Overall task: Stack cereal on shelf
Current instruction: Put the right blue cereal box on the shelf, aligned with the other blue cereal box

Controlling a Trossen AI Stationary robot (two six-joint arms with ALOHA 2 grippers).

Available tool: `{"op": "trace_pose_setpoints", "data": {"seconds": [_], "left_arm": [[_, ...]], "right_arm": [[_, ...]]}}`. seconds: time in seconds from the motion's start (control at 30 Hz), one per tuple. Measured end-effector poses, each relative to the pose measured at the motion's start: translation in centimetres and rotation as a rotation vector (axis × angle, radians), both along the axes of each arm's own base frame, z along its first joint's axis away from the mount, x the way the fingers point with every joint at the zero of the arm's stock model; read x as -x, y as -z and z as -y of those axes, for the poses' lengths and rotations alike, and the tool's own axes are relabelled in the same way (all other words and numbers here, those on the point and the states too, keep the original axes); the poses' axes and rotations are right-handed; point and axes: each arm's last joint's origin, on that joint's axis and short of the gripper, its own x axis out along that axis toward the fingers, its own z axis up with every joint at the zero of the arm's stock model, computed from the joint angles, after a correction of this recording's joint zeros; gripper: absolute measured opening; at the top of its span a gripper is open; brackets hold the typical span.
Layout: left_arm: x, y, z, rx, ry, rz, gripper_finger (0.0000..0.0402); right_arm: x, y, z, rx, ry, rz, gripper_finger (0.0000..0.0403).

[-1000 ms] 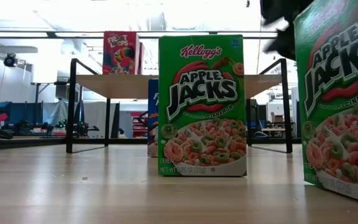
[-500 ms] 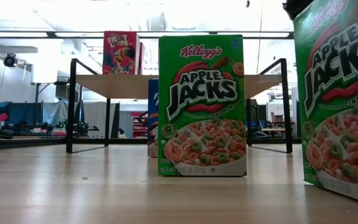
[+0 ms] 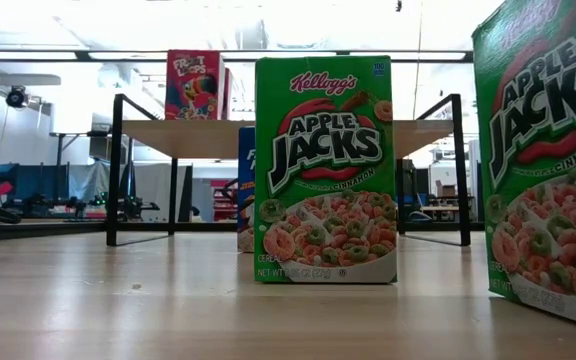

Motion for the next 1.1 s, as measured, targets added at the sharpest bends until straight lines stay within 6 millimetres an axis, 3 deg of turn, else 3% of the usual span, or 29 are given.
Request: {"op": "trace_pose_setpoints", "data": {"seconds": [0.23,0.7,1.1], "left_arm": [[0.1,0.2,-0.1,-0.012,0.000,-0.021,0.0255],[0.1,0.2,-0.1,-0.019,0.002,-0.024,0.0255],[0.1,0.2,-0.1,-0.019,0.002,-0.024,0.0255]], "right_arm": [[1.1,0.9,-1.2,0.023,0.054,-0.049,0.0273],[1.7,4.0,-1.7,0.043,0.039,-0.075,0.0254],[1.5,4.4,-1.9,0.028,0.039,-0.052,0.0209]]}}
